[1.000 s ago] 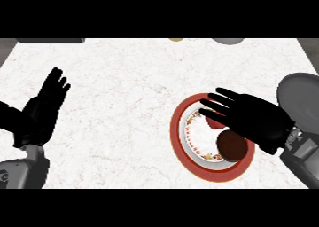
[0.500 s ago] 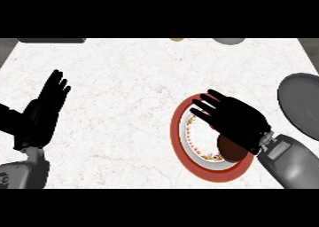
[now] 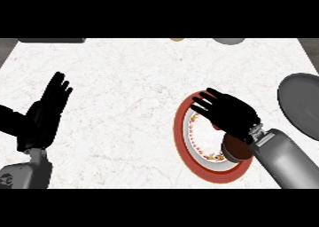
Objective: Pick the bell pepper from the plate and place it in the pan
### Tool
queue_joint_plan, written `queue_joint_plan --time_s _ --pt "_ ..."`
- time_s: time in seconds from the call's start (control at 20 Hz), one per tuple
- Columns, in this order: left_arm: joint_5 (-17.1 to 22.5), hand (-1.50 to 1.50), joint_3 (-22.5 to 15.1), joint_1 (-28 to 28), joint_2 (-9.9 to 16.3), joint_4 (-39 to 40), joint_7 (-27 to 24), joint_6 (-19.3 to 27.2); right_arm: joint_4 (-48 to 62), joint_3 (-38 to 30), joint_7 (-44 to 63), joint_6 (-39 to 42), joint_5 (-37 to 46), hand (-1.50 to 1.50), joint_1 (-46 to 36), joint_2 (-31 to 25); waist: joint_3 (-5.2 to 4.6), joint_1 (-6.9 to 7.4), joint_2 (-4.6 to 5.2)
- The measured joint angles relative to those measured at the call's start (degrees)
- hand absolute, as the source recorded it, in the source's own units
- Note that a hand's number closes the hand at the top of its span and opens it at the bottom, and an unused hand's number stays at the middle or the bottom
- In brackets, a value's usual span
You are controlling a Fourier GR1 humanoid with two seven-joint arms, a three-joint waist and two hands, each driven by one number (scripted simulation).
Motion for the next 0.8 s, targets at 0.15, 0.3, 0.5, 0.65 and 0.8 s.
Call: queue_joint_plan --time_s 0.15,0.3,0.5,0.65,0.8 --pt "0.5 0.00 0.8 0.2 0.3 0.1 -0.2 -1.1 3.0 -0.8 -1.1 -1.1 2.1 -1.50 -0.7 1.6 -0.05 0.03 -0.05" --pt "0.3 0.00 1.2 -0.1 0.3 -0.2 0.2 -1.0 6.7 -1.7 -2.5 -2.8 3.9 -1.50 -1.9 3.5 -0.15 0.06 -0.11" --pt "-0.1 0.00 1.2 -1.0 -0.1 0.6 0.2 -1.1 11.0 -3.6 -4.7 -5.3 4.9 -1.50 -3.0 5.0 -0.28 0.04 -0.19" --pt "-0.5 0.00 1.4 -0.9 0.0 0.1 0.3 -0.9 13.6 -3.8 -4.5 -6.7 6.7 -1.50 -3.2 6.8 -0.47 0.07 -0.36" --pt "-0.6 0.00 1.3 -1.6 -0.3 0.5 0.7 -0.9 15.5 -3.8 -4.8 -6.9 8.0 1.50 -3.5 7.9 -0.63 0.04 -0.50"
